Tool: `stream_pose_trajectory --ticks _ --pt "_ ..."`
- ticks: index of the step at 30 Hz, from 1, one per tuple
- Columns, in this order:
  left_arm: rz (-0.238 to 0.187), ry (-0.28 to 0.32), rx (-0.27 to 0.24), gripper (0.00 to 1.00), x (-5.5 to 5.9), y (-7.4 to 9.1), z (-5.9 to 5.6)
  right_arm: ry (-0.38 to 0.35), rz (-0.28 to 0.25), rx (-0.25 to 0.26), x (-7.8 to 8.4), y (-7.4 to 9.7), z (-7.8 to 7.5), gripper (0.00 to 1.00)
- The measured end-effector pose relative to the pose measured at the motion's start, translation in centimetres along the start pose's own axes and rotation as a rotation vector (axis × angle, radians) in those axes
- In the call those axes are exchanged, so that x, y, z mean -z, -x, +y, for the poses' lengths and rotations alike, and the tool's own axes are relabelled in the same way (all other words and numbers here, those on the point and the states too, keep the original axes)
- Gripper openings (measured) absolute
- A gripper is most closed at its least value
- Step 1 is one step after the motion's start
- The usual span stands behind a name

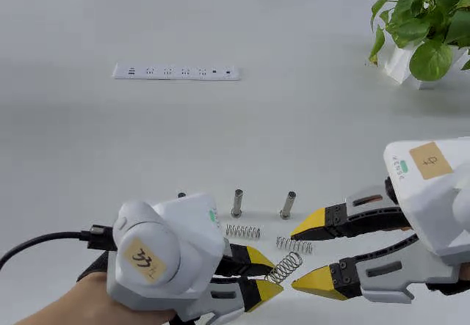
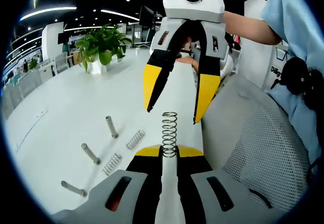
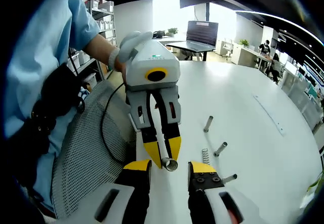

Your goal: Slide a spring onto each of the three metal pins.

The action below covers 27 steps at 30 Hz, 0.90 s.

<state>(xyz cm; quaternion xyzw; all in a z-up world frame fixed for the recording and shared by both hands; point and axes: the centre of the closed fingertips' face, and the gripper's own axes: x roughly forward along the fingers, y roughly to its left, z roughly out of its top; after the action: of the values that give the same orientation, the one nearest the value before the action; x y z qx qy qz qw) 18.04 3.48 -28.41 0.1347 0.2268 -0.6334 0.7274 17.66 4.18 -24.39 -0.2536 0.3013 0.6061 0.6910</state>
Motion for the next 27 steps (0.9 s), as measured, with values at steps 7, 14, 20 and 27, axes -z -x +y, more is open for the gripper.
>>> stream_pose_trajectory --ticks 7,14,20,27 --pt "0.004 -0.014 0.005 0.06 -0.2 -0.2 -0.1 0.081 0.093 -0.09 0.5 -0.5 0.5 0.21" --pt "0.001 -0.011 0.006 0.06 -0.1 -0.3 -0.3 0.143 0.168 -0.143 1.2 -1.4 0.4 0.18" --pt "-0.005 -0.005 0.002 0.06 -0.2 -0.3 -0.2 0.153 0.195 -0.175 1.6 -1.8 0.4 0.14" --pt "-0.013 -0.003 0.004 0.06 -0.4 -0.4 -0.2 0.154 0.208 -0.193 1.9 -2.0 0.5 0.12"
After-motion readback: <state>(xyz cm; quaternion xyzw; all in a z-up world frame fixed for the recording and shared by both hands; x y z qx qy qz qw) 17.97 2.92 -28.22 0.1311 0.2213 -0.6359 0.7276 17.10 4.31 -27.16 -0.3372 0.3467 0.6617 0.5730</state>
